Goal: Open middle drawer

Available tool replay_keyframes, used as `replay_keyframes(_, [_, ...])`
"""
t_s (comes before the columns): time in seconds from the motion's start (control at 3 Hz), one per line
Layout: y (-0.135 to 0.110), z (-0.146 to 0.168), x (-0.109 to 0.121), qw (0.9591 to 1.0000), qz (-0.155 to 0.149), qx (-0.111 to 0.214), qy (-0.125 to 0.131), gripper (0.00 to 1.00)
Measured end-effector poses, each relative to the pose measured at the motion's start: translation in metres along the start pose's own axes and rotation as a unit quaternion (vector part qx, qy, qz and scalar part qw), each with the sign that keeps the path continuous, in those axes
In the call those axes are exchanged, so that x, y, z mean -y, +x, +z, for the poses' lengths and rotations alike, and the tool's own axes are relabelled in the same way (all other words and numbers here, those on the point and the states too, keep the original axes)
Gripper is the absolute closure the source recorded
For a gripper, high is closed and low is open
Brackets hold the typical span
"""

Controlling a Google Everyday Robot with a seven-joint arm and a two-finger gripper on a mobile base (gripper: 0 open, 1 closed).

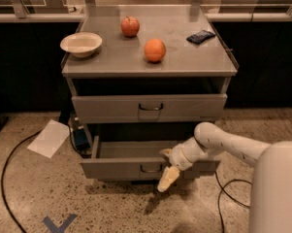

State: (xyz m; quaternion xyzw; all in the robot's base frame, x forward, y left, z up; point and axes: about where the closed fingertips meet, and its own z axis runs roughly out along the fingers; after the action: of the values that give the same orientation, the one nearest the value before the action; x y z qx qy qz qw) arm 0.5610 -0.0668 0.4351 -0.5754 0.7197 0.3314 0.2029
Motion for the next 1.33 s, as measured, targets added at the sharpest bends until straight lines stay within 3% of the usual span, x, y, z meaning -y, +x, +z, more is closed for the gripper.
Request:
replay_keyframes(0.67, [-0.006, 0.003, -0.075, 0.9989, -0.003, 0.043, -0.020, 0.00])
replay_keyframes(1.33, [-0.002, 0.012, -0.077, 0.9988, 0.008, 0.034, -0.034, 0.00])
